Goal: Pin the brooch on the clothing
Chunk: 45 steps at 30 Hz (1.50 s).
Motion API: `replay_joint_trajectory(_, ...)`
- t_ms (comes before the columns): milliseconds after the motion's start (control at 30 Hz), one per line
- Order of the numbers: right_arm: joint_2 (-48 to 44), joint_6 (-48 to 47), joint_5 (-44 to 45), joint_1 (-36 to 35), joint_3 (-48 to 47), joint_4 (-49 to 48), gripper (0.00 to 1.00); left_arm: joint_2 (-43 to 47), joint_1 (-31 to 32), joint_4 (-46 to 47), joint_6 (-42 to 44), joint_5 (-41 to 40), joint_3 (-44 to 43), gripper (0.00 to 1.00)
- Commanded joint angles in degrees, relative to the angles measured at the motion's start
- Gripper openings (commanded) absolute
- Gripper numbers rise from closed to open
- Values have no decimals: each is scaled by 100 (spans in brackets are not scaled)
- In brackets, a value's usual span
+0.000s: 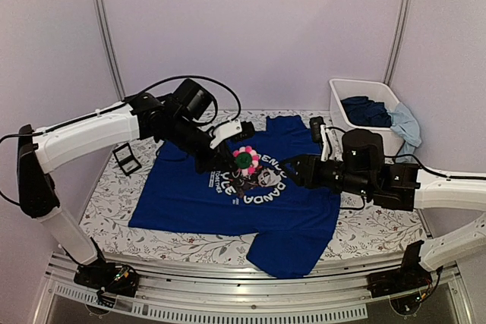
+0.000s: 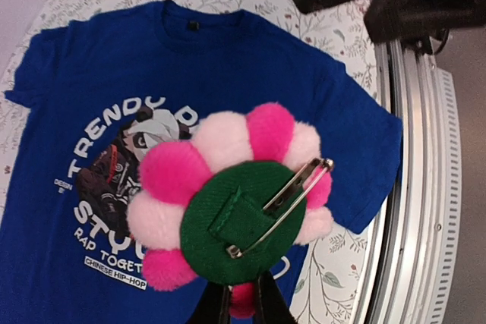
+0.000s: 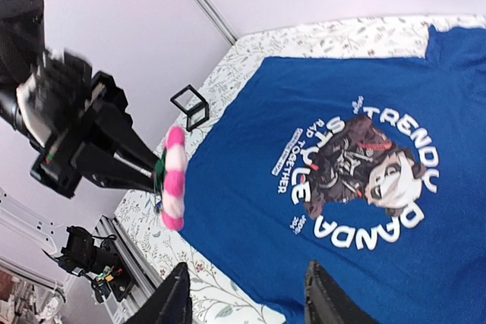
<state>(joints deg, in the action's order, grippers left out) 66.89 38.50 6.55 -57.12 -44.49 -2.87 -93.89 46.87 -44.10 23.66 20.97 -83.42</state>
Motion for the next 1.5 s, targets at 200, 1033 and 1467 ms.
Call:
replay_joint_trajectory(200,1437,-368,-363,-249,-1036,-2139,70,284,-266,156,-1678,75,-966,0)
replay_joint_trajectory(1033,1750,-724,-95,-235,-928,-3068,0,397,-222,132,-1565,488,-638,0)
replay_joint_trajectory(1467,797,-2312,-2473,-62,-1311,1007,0,749,-504,-2472,1110,763,-1508,77)
